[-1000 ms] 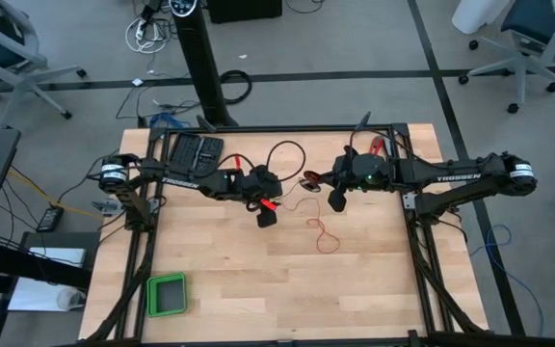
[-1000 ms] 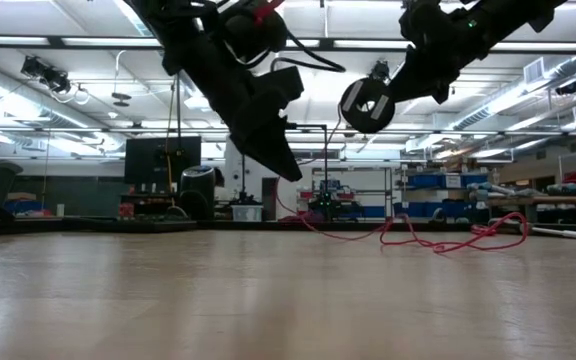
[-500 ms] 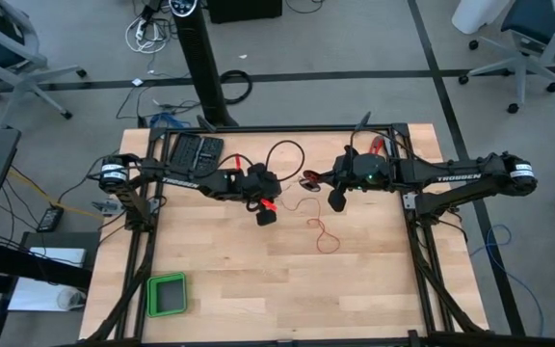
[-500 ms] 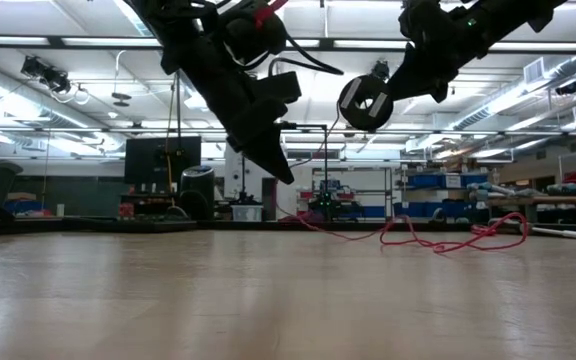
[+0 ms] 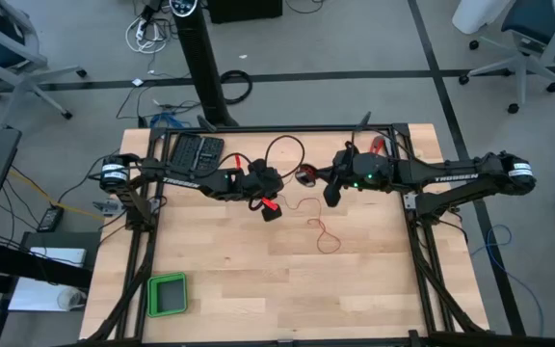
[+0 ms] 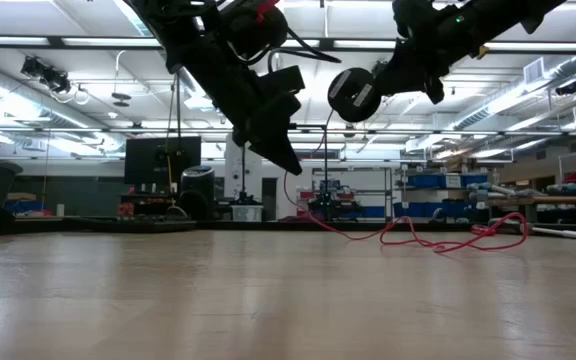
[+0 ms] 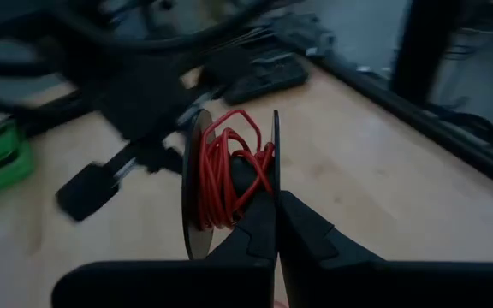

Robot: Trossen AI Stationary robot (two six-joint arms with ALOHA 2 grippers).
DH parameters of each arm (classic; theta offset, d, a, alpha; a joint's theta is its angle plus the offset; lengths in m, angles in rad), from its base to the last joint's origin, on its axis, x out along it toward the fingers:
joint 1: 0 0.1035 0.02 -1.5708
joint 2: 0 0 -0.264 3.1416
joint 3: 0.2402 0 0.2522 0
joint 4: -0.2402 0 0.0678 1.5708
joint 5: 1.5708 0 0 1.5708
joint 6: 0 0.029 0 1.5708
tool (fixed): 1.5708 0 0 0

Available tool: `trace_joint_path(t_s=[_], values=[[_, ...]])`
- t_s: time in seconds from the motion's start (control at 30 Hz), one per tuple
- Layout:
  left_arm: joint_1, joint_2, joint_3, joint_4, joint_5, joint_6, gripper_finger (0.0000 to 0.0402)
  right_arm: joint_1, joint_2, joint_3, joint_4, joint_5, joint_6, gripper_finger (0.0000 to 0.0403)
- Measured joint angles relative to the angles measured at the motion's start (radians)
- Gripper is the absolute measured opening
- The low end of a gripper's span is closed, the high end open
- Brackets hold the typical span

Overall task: Coil cords
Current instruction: Coil the red wire onto the black spool

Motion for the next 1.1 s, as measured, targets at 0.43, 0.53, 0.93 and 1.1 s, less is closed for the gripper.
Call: trace_joint_path(t_s=[0.43, 0.53, 0.93, 1.1], values=[[-0.005, 0.015, 0.001, 0.123, 0.022, -0.01, 0.0, -0.016, 0.198, 0.0, 0.329, 0.197, 0.072, 0.0001], [-0.021, 0.015, 0.007, 0.132, 0.07, -0.01, 0.0, -0.035, 0.258, 0.0, 0.368, 0.198, 0.072, 0.0001], [-0.063, 0.006, 0.068, 0.077, 0.114, 0.045, 0.0, -0.054, 0.384, -0.001, 0.388, 0.189, 0.067, 0.0001], [-0.06, 0.006, 0.125, 0.054, 0.084, 0.125, 0.0, -0.041, 0.375, -0.001, 0.395, 0.154, 0.05, 0.0001]])
